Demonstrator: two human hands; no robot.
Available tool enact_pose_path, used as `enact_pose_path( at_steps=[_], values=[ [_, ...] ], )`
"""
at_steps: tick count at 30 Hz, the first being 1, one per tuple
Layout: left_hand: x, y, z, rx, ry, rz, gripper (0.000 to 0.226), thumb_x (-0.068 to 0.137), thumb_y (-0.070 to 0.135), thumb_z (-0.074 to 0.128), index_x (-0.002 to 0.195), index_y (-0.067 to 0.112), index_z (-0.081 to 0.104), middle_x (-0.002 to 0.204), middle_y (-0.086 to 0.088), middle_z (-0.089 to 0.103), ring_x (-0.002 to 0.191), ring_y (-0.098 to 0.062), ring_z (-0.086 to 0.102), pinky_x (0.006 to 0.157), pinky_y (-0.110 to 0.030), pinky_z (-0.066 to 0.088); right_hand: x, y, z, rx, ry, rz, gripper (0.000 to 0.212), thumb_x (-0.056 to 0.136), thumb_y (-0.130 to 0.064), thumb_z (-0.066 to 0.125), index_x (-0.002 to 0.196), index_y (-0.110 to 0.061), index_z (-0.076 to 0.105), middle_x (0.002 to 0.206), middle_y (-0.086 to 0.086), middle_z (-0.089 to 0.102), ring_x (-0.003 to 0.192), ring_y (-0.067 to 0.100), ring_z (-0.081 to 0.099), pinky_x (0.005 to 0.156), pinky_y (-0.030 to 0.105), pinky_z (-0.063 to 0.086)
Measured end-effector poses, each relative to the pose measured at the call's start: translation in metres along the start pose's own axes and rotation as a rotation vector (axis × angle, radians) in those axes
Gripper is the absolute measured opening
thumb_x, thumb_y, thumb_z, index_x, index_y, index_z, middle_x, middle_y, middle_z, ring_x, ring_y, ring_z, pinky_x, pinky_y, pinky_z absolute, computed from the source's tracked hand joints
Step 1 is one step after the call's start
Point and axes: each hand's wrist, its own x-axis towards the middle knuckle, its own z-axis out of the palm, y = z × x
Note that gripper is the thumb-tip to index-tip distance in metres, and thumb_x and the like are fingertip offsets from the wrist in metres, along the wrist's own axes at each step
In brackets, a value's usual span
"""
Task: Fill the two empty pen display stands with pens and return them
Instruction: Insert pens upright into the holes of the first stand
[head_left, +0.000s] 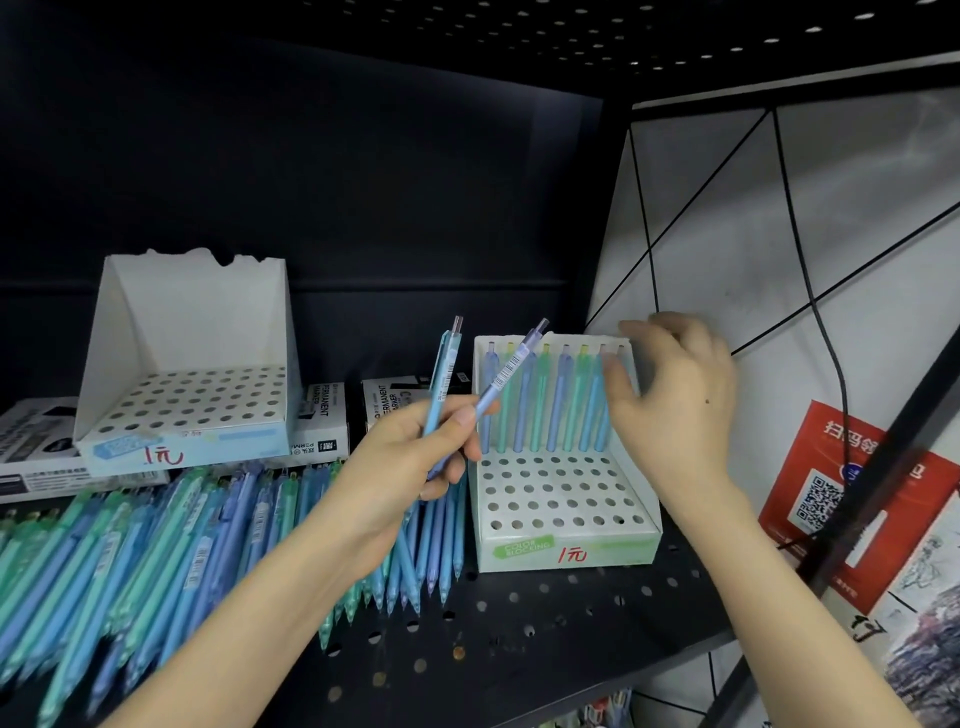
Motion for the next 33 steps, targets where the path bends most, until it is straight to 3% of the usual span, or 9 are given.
enact_pose_path(
  at_steps=[3,6,8,11,15,18,22,26,33],
  values=[
    [0.0,-0.001,0.001,0.016,-0.034,0.008,0.022,0.089,0.023,0.054,0.104,0.022,0.069,0.064,0.004,0.055,0.053,-0.005,0.044,0.044,-0.015,0.03,-0.013,-0.036,-0.02,0.514,-0.244,0.09,0.011,0.088,-0.034,0.061,0.089,-0.029,0.071,0.087,-0.015,0.069,0.087,0.004,0.06,0.075,0.016,0.041],
    [-0.002,-0.001,0.003,0.062,-0.076,0.016,0.027,0.084,0.03,0.056,0.106,0.025,0.068,0.066,0.005,0.056,0.055,-0.004,0.046,0.047,-0.016,0.032,-0.017,-0.054,-0.024,0.768,-0.418,0.191,0.013,0.086,-0.03,0.063,0.081,-0.023,0.072,0.074,-0.009,0.07,0.072,0.0,0.062,0.065,0.012,0.046],
    [-0.002,-0.001,0.002,0.088,-0.055,0.035,0.023,0.088,0.025,0.054,0.108,0.025,0.067,0.07,0.006,0.06,0.058,-0.005,0.05,0.049,-0.017,0.036,-0.014,-0.058,-0.024,0.846,-0.42,0.272,0.014,0.088,-0.024,0.061,0.08,-0.019,0.072,0.07,-0.007,0.069,0.067,0.0,0.062,0.061,0.013,0.046],
    [0.0,-0.001,-0.004,0.151,0.087,0.048,0.021,0.094,0.019,0.05,0.104,0.024,0.068,0.077,0.007,0.064,0.062,-0.004,0.056,0.05,-0.015,0.042,-0.001,-0.048,-0.029,0.954,-0.259,0.42,0.015,0.09,-0.017,0.058,0.079,-0.015,0.068,0.064,-0.003,0.066,0.064,0.009,0.062,0.057,0.02,0.05],
    [0.003,-0.003,-0.013,0.18,0.215,0.04,0.019,0.095,0.023,0.05,0.095,0.024,0.069,0.064,0.008,0.054,0.053,-0.004,0.046,0.047,-0.012,0.037,0.009,-0.037,-0.027,0.914,-0.124,0.393,0.019,0.085,-0.02,0.066,0.081,-0.003,0.06,0.067,0.008,0.065,0.056,0.014,0.062,0.05,0.023,0.051],
    [0.003,-0.002,-0.013,0.217,0.265,0.051,0.018,0.091,0.033,0.053,0.096,0.024,0.068,0.063,0.007,0.048,0.056,-0.006,0.044,0.056,-0.016,0.038,0.004,-0.042,-0.01,0.822,-0.148,0.344,0.016,0.084,-0.016,0.068,0.077,-0.01,0.055,0.067,0.01,0.064,0.052,0.016,0.062,0.051,0.026,0.054],
    [0.004,-0.003,-0.013,0.234,0.285,0.062,0.034,0.093,0.045,0.043,0.1,0.019,0.063,0.068,0.004,0.049,0.061,-0.009,0.044,0.06,-0.019,0.036,-0.006,-0.05,0.013,0.794,-0.232,0.293,0.012,0.085,-0.013,0.066,0.083,-0.017,0.055,0.07,0.008,0.064,0.054,0.013,0.062,0.052,0.023,0.054],
    [0.006,-0.002,-0.013,0.108,0.314,0.047,0.024,0.1,0.027,0.037,0.096,0.019,0.06,0.061,0.006,0.051,0.054,-0.008,0.042,0.043,-0.009,0.033,-0.006,-0.052,0.026,0.777,-0.236,0.262,0.014,0.084,-0.014,0.068,0.08,-0.018,0.055,0.067,0.005,0.063,0.056,0.018,0.063,0.058,0.035,0.057],
    [0.006,-0.004,-0.014,0.085,0.318,0.069,0.018,0.098,0.015,0.043,0.094,0.011,0.06,0.06,0.005,0.051,0.054,-0.008,0.042,0.044,-0.013,0.031,-0.005,-0.051,0.04,0.719,-0.298,0.238,0.016,0.082,-0.017,0.07,0.077,-0.013,0.056,0.063,0.006,0.064,0.054,0.02,0.063,0.06,0.044,0.056]
  ],
)
